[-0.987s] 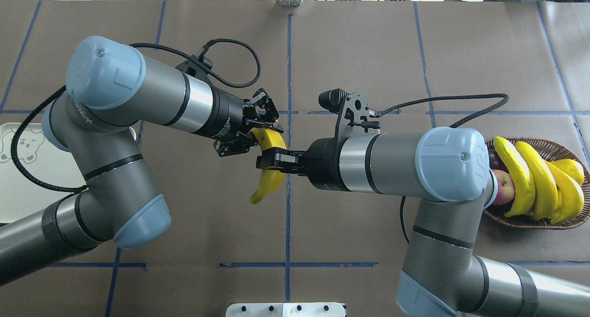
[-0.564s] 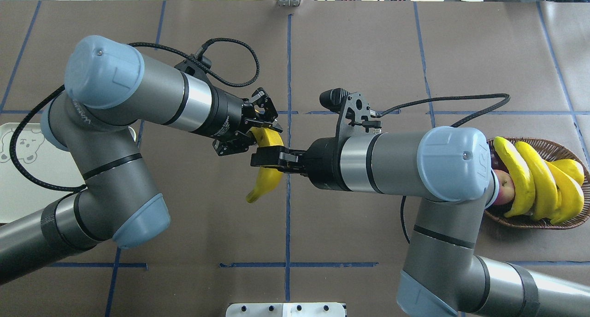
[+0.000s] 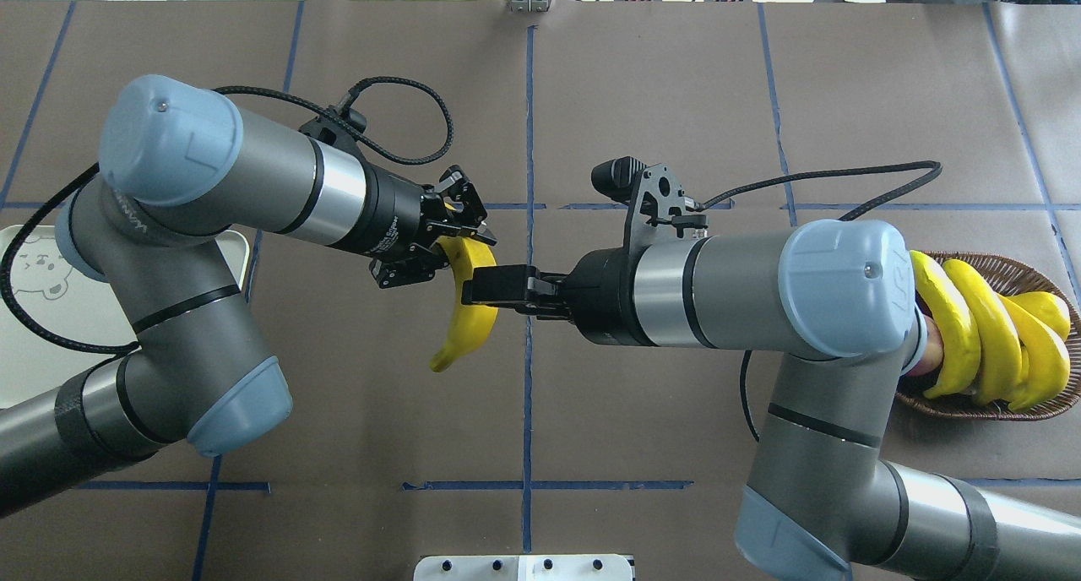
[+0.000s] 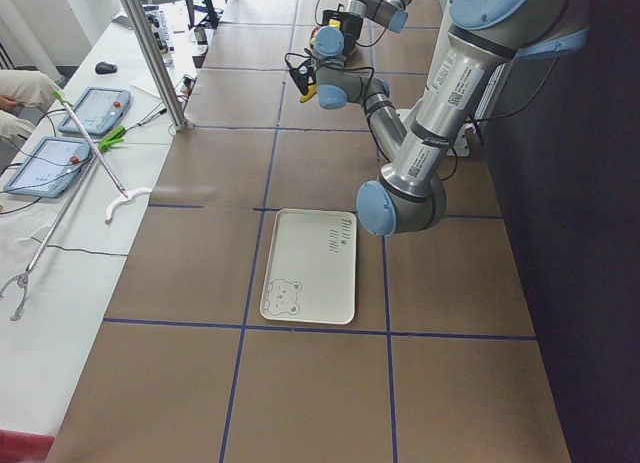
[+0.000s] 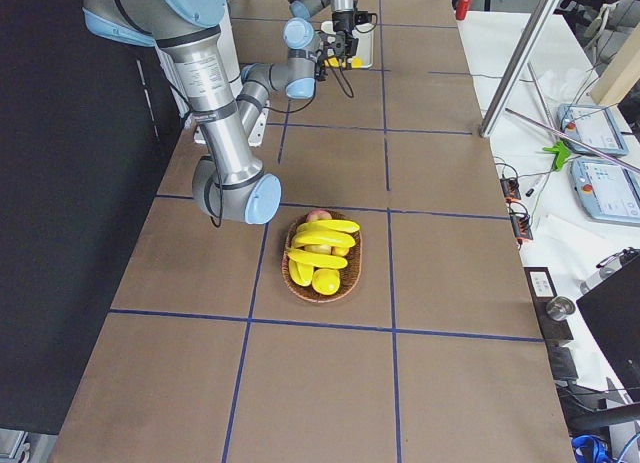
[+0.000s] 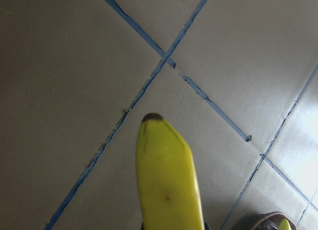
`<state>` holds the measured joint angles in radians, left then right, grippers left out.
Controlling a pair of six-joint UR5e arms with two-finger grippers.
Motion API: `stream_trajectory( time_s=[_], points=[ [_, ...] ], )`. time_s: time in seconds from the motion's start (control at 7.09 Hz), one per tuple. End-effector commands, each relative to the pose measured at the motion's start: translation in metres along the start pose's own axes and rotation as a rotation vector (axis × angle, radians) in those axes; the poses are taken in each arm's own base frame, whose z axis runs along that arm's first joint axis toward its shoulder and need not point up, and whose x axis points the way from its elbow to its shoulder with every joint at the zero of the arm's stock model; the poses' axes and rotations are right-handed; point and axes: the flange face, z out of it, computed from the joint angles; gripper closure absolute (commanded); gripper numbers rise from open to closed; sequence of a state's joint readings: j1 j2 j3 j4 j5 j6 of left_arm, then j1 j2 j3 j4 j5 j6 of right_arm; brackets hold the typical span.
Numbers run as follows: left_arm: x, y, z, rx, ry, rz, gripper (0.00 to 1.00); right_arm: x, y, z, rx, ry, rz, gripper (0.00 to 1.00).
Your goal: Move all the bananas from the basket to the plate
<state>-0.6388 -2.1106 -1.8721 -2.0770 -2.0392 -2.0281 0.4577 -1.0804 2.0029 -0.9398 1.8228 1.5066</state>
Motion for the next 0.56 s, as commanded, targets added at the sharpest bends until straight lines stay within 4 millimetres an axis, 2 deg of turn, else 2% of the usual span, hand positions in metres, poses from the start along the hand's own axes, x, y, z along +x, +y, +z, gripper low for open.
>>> stream_trajectory(
  time_s=[0.0, 0.14, 0.28, 0.42],
  points=[
    [-0.017, -0.030, -0.008, 0.070, 0.002, -0.046, 1.00, 0.023, -0.015, -0.016, -0.039, 0.036, 0.009, 0.00],
    [-0.037, -0.050, -0.009, 0.164, 0.010, -0.088, 1.00, 0.031, -0.025, -0.022, -0.053, 0.050, 0.017, 0.00],
    [-0.059, -0.062, -0.023, 0.198, 0.000, -0.096, 1.00, 0.047, -0.038, -0.033, -0.062, 0.078, 0.032, 0.00],
    [-0.089, -0.084, -0.048, 0.233, -0.029, -0.092, 1.00, 0.060, -0.055, -0.044, -0.066, 0.133, 0.064, 0.00]
  ],
)
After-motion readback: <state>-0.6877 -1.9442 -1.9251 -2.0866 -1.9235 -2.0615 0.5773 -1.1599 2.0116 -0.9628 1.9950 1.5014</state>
